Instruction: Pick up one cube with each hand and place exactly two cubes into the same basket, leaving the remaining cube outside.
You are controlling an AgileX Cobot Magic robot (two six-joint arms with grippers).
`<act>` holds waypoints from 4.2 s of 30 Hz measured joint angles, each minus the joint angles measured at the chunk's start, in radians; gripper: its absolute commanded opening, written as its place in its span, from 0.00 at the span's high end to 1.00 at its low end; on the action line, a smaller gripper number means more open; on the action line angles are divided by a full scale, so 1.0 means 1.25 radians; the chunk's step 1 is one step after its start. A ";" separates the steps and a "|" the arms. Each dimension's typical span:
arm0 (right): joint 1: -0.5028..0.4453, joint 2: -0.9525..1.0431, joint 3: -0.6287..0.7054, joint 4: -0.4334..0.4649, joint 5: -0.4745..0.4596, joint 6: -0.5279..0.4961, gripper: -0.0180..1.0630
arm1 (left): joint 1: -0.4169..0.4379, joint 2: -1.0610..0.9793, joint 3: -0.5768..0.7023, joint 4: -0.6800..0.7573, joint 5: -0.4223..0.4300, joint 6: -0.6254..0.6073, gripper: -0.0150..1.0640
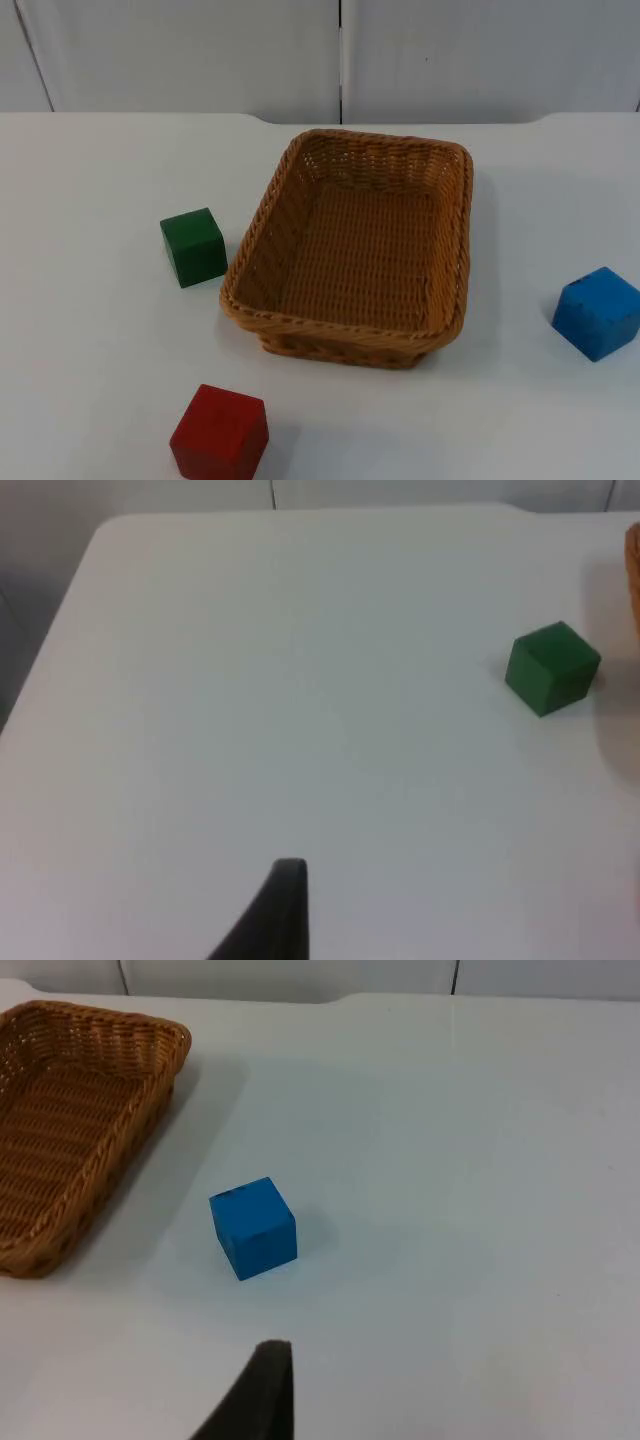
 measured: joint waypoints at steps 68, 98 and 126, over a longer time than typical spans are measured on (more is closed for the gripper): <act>0.000 0.828 -0.310 0.061 -0.049 -0.058 0.01 | 0.000 0.706 -0.322 -0.158 -0.120 0.112 0.01; 0.167 1.125 -0.369 0.058 -0.098 -0.086 0.01 | 0.000 1.072 -0.413 -0.284 -0.159 0.286 0.01; 0.218 1.418 -0.439 0.018 -0.235 -0.065 0.01 | -0.072 1.440 -0.639 -0.270 -0.169 0.615 0.01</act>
